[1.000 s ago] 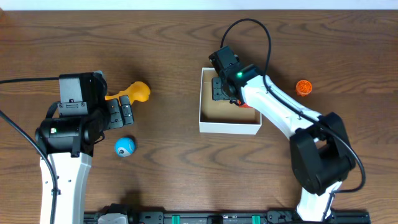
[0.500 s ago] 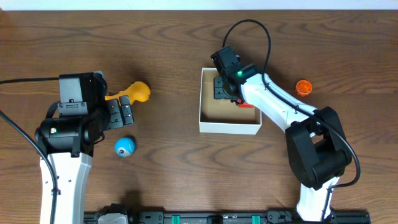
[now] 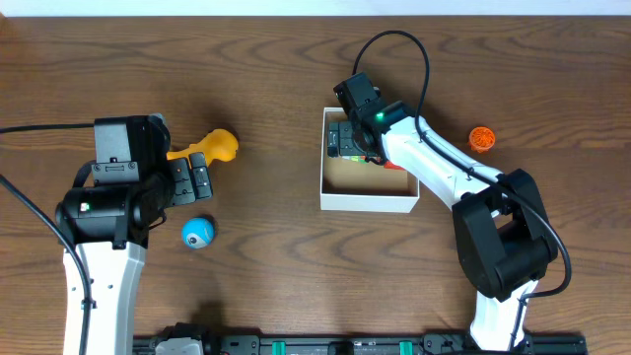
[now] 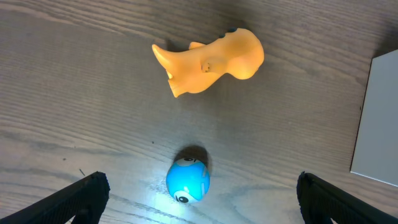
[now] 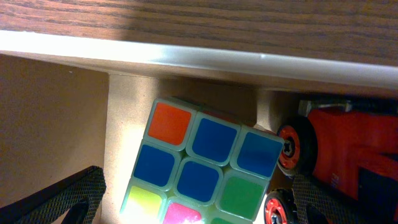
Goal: Pack container
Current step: 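Carry the Rubik's cube into the box beside the fire truck, then lower the cube into the box and open the right gripper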
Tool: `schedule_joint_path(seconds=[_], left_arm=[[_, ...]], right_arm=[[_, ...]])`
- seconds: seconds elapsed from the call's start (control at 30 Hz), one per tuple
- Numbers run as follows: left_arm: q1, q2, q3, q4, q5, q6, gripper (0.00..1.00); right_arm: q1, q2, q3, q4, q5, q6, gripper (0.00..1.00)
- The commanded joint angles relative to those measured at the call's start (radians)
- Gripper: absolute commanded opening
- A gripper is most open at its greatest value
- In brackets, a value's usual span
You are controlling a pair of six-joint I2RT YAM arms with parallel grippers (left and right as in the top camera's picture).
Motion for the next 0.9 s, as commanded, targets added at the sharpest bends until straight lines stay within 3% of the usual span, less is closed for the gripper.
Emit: schedule_joint_path(seconds=[0.0, 0.1, 0.23, 0.57, 0.83, 0.87], left_arm=[[0.007, -0.001, 0.020, -0.006, -0.001, -0.009, 0.98], [0.007, -0.001, 0.020, -0.006, -0.001, -0.009, 0.98], [0.007, -0.001, 0.020, -0.006, -0.001, -0.009, 0.98], [0.007, -0.001, 0.020, -0.006, -0.001, -0.009, 0.98], [0.007, -0.001, 0.020, -0.006, -0.001, -0.008, 0.98], [0.007, -0.001, 0.020, -0.006, -0.001, -0.008, 0.98]], right_arm=[[0.006, 0.003, 0.020, -0.003, 0.014, -0.023, 0.99], [0.017, 0.003, 0.021, -0.003, 0.014, -0.028, 0.99], [0.033, -0.002, 0.033, -0.003, 0.017, -0.046, 0.91], [0.063, -0.009, 0.170, -0.100, 0.076, -0.075, 0.99], [0.077, -0.009, 0.232, -0.121, 0.060, -0.074, 0.99], [0.079, -0.008, 0.232, -0.120, 0.040, -0.074, 0.94]])
